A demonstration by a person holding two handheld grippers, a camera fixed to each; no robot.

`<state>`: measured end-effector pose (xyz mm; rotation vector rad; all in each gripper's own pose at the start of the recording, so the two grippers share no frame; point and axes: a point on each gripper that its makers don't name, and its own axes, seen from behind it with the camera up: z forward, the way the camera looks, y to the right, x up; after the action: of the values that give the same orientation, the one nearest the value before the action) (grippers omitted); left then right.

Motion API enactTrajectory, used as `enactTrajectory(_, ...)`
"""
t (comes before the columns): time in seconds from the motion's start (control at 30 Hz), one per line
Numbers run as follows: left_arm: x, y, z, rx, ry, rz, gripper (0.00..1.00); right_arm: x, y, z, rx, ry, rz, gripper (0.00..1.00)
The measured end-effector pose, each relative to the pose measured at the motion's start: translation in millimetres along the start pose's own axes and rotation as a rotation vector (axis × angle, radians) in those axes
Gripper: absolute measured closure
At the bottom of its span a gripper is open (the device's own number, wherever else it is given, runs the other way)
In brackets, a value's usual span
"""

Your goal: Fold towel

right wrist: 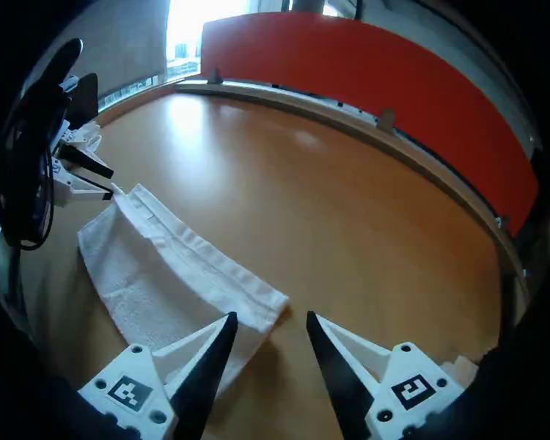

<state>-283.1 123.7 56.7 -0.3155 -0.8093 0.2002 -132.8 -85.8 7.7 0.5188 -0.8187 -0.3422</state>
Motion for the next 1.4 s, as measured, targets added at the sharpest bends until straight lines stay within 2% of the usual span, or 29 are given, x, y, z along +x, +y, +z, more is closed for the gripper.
enactTrajectory(0.13, -1, -1.2, -1.3, -0.007, 0.000, -0.015, 0.14, 3, 2, -1.1, -0.005, 0.009, 0.001, 0.05)
enactTrajectory(0.23, -1, -2.3, -2.1, -0.005, 0.003, -0.019, 0.03, 3, 3, -2.5, -0.004, 0.012, 0.001, 0.04)
enactTrajectory(0.67, -14, 0.3, -15.8, -0.002, 0.007, -0.034, 0.03, -7, -15, -17.4, 0.022, 0.014, -0.018, 0.03)
enactTrajectory(1.1, -47, 3.7, -39.8, 0.012, -0.005, -0.102, 0.03, -38, -39, -38.9, 0.043, -0.004, -0.003, 0.04)
enactTrajectory(1.4, -72, 3.6, -53.7, 0.027, -0.019, -0.153, 0.03, -47, -49, -45.3, 0.064, -0.012, -0.009, 0.03)
